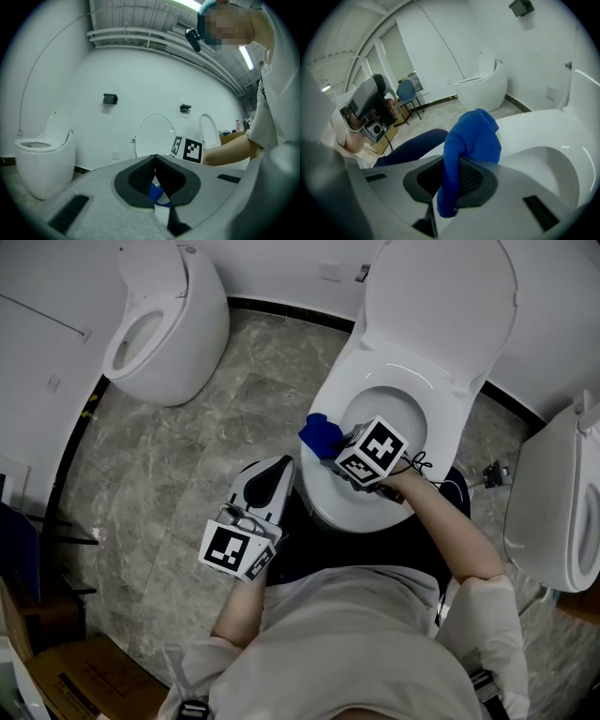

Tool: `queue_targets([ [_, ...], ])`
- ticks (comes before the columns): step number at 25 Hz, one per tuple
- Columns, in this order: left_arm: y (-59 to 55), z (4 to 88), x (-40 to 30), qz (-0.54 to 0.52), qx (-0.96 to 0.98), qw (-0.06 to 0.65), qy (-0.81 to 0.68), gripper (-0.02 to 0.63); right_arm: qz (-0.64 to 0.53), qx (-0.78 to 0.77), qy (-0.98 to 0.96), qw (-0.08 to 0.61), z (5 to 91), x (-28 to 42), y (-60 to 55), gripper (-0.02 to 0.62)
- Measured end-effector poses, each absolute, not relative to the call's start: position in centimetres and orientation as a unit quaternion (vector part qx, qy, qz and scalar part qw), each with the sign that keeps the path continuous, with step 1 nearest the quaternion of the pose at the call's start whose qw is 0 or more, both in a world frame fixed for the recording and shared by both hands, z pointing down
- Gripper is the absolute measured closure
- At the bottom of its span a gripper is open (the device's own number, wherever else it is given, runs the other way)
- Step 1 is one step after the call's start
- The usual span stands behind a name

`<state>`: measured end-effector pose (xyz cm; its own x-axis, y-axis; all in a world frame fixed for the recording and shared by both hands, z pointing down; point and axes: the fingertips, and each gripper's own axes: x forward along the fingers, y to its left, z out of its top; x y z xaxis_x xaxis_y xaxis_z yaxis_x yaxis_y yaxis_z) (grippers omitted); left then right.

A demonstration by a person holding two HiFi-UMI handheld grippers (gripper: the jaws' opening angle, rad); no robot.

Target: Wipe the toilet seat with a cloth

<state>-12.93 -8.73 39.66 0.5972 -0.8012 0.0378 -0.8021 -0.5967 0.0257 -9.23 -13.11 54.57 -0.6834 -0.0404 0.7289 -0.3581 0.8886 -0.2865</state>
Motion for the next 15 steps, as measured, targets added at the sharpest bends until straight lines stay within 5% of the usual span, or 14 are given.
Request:
queue_targets([
  [15,-9.2,39.8,-12.7,0.007,0.892,0.033,-0.45,0.598,0.195,0.08,-0.894,0.396,54.3,-9.4,-10.3,0.545],
])
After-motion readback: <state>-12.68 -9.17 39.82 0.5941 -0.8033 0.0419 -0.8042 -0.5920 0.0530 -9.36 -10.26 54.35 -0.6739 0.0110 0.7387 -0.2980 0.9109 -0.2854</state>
